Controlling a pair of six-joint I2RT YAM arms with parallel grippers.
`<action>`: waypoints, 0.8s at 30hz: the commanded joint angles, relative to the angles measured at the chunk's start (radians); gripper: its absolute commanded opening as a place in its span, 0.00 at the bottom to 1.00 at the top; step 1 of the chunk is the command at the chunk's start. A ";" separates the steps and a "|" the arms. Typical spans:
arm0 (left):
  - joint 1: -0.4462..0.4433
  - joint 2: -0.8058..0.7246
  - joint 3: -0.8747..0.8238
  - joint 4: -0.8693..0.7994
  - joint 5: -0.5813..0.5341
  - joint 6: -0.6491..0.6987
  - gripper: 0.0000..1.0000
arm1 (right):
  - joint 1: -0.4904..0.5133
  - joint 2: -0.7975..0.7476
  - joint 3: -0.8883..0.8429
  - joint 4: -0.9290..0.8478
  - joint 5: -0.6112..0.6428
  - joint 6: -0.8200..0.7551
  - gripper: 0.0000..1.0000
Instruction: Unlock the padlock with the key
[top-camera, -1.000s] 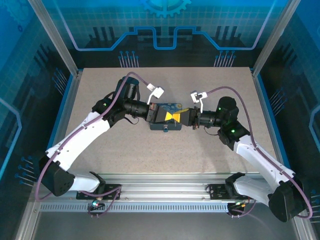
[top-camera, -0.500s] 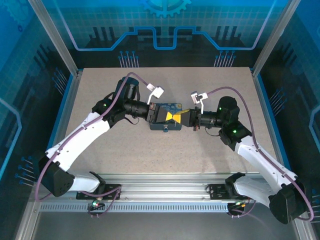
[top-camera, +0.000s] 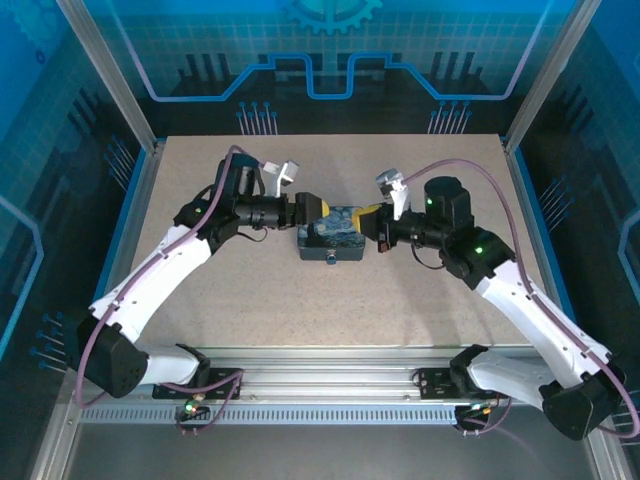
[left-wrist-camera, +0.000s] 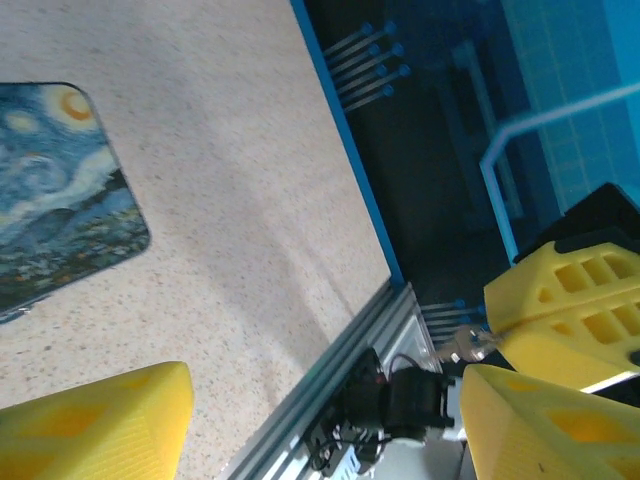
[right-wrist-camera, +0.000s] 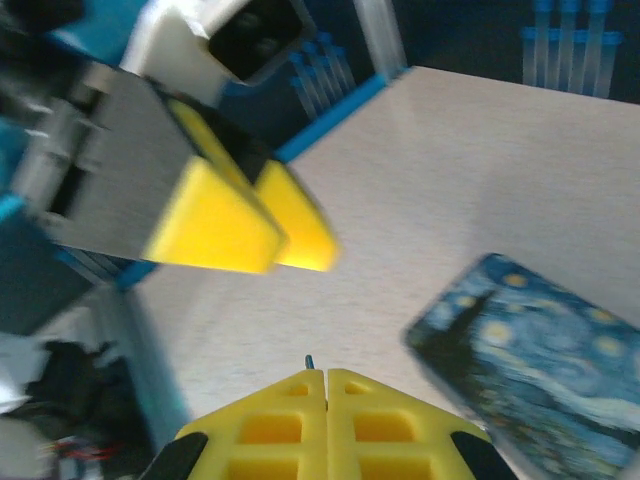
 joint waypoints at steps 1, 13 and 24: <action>0.031 -0.024 -0.029 -0.007 -0.074 -0.097 0.72 | 0.036 0.038 0.056 -0.091 0.288 -0.175 0.00; 0.048 0.013 -0.017 0.061 -0.088 -0.283 0.73 | 0.221 0.182 0.128 0.170 0.795 -0.713 0.00; 0.043 0.012 0.053 0.202 -0.061 -0.485 0.71 | 0.337 0.068 -0.017 0.451 0.746 -0.942 0.00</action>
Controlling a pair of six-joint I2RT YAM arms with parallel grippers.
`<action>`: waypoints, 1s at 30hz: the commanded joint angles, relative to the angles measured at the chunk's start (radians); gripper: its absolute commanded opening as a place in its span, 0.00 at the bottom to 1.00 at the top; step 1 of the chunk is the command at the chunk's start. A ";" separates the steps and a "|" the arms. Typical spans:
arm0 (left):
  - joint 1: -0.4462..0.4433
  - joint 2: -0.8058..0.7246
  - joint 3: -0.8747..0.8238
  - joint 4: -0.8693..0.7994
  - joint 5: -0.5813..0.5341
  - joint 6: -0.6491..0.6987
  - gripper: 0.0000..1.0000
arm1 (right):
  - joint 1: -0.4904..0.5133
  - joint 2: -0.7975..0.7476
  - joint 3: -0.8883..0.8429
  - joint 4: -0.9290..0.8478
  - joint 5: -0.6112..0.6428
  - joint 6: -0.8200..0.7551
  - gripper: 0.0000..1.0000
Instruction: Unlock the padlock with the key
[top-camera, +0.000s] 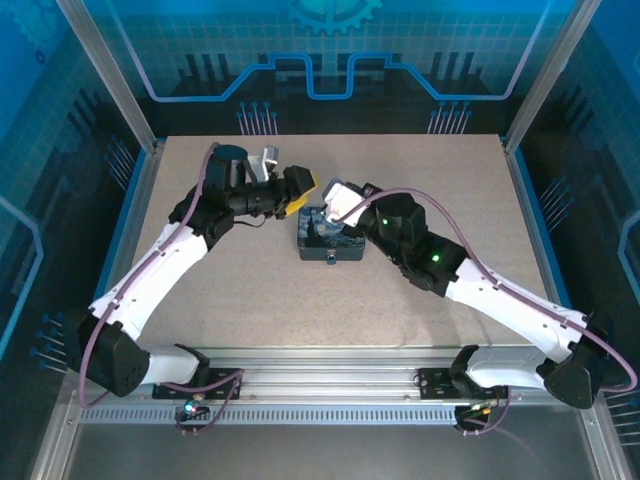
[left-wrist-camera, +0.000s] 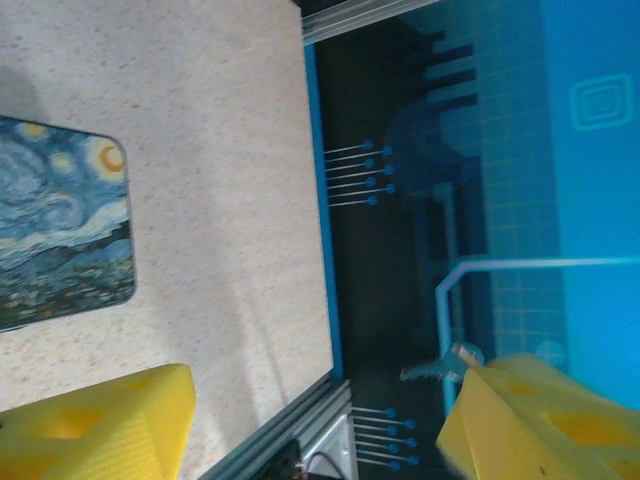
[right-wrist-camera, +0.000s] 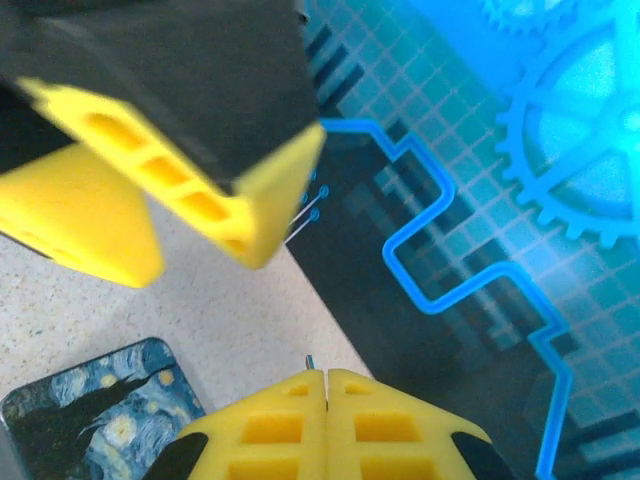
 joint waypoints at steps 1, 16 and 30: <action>-0.001 0.005 0.040 0.072 0.028 -0.135 0.71 | 0.020 -0.044 -0.024 0.105 -0.003 -0.081 0.00; -0.112 0.045 0.068 0.171 0.059 -0.249 0.63 | 0.073 -0.095 -0.092 0.139 -0.022 -0.081 0.00; -0.117 0.056 0.062 0.192 0.065 -0.274 0.00 | 0.080 -0.089 -0.106 0.152 -0.006 -0.087 0.00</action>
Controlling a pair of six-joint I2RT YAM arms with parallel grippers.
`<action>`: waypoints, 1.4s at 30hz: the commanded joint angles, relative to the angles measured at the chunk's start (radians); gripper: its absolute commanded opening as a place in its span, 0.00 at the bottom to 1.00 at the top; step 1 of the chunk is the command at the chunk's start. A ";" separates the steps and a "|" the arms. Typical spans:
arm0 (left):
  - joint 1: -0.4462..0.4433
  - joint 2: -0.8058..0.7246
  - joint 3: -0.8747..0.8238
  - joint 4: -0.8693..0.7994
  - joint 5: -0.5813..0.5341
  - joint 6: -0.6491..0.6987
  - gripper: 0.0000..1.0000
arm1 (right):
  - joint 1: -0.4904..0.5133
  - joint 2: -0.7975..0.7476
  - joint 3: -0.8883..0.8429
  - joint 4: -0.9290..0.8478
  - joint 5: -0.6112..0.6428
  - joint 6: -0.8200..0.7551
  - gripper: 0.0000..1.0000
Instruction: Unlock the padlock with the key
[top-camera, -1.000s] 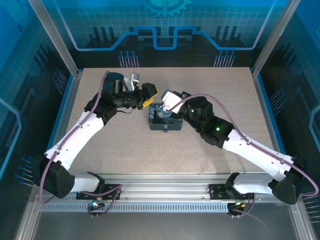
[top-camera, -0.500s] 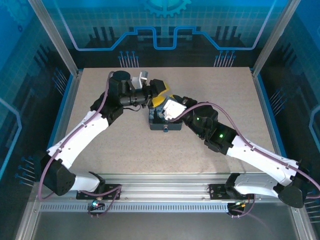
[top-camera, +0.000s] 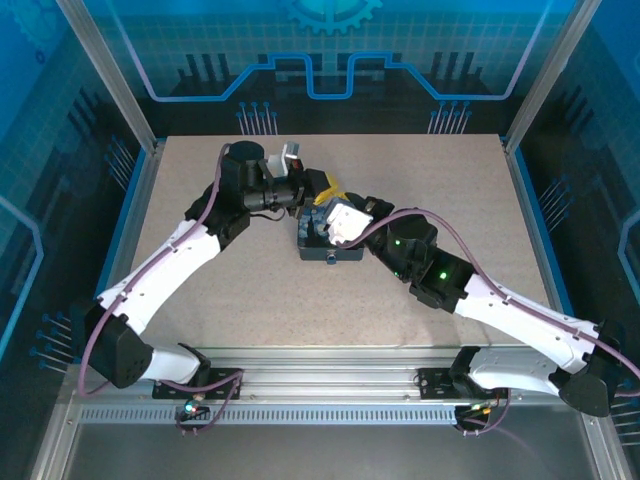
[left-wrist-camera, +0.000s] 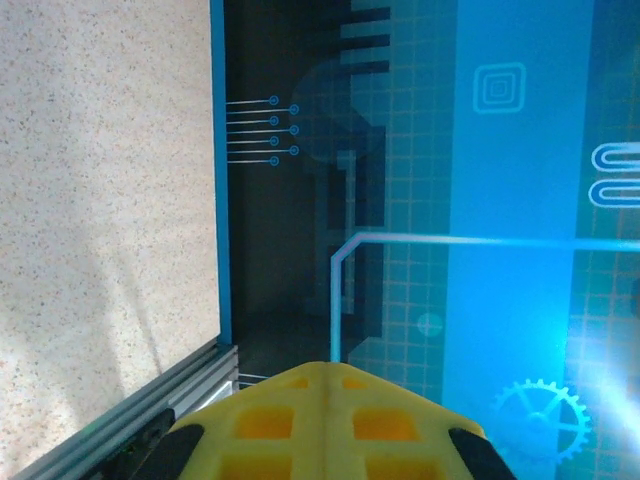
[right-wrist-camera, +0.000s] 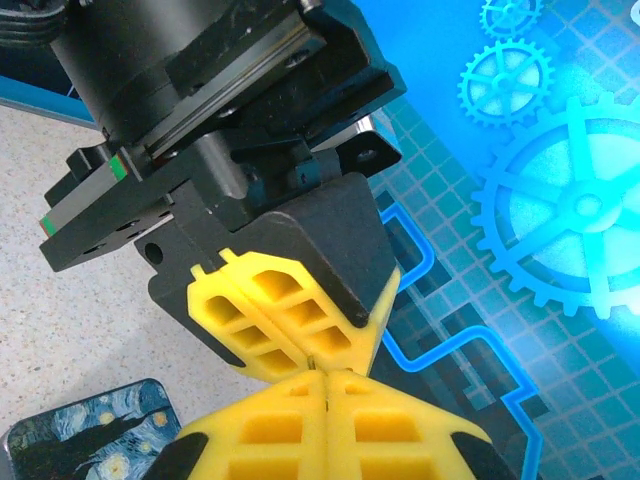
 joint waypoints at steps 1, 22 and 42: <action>-0.006 0.006 0.023 0.034 0.029 0.000 0.00 | 0.015 -0.005 -0.006 0.037 0.004 -0.008 0.00; -0.005 0.001 0.027 0.033 0.032 0.006 0.00 | 0.015 0.017 -0.008 0.036 0.028 0.003 0.00; 0.039 -0.031 0.032 -0.232 -0.229 0.491 0.00 | -0.170 -0.116 -0.063 -0.315 -0.241 0.776 1.00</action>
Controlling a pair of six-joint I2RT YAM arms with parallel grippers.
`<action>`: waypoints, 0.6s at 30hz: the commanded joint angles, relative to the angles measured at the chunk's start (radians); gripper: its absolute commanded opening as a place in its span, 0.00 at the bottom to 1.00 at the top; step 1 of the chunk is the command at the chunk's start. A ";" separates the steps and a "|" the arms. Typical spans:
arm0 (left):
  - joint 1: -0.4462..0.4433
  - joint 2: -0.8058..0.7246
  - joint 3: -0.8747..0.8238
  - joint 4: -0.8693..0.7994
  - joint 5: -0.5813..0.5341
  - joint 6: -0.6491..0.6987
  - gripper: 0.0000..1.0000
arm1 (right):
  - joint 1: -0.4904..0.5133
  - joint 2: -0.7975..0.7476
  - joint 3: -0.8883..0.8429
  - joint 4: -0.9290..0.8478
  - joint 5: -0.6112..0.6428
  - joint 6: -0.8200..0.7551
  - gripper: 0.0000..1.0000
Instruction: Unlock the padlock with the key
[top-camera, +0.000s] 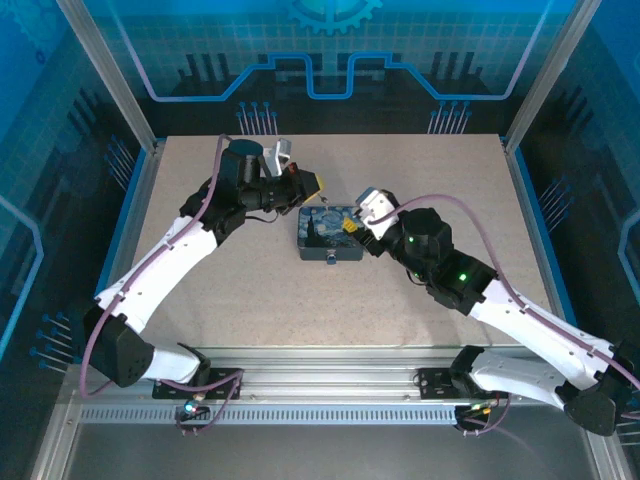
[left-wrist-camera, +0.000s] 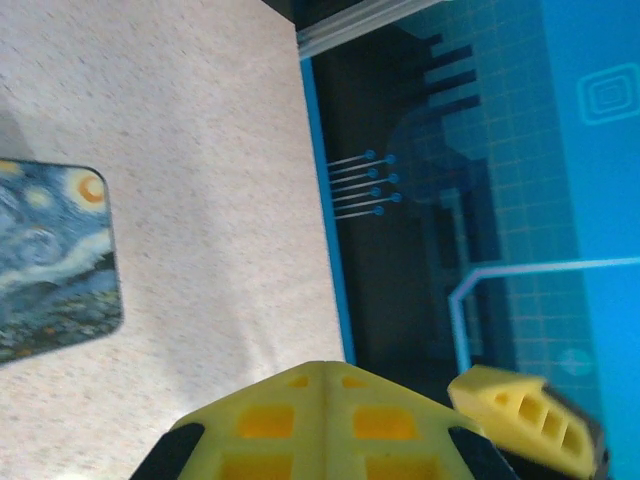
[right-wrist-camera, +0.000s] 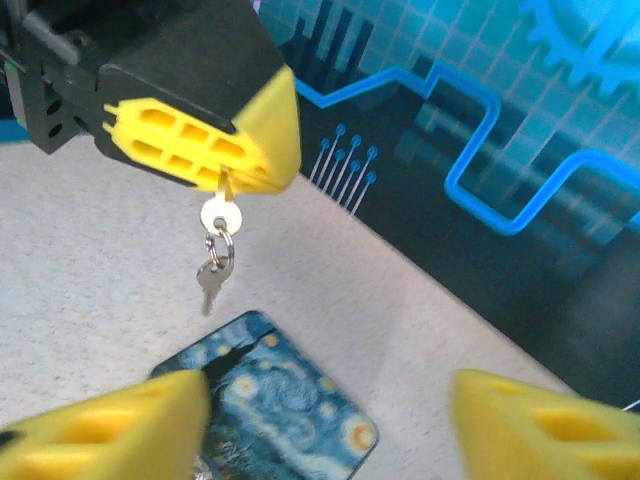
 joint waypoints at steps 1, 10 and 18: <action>0.004 -0.042 -0.022 -0.021 -0.069 0.125 0.00 | -0.058 -0.012 -0.014 -0.085 -0.179 0.295 1.00; -0.010 -0.098 -0.155 0.087 -0.082 0.144 0.00 | -0.251 0.033 -0.147 0.189 -0.623 0.708 0.97; -0.063 -0.140 -0.222 0.196 -0.134 0.128 0.00 | -0.273 0.138 -0.289 0.701 -0.759 1.153 0.76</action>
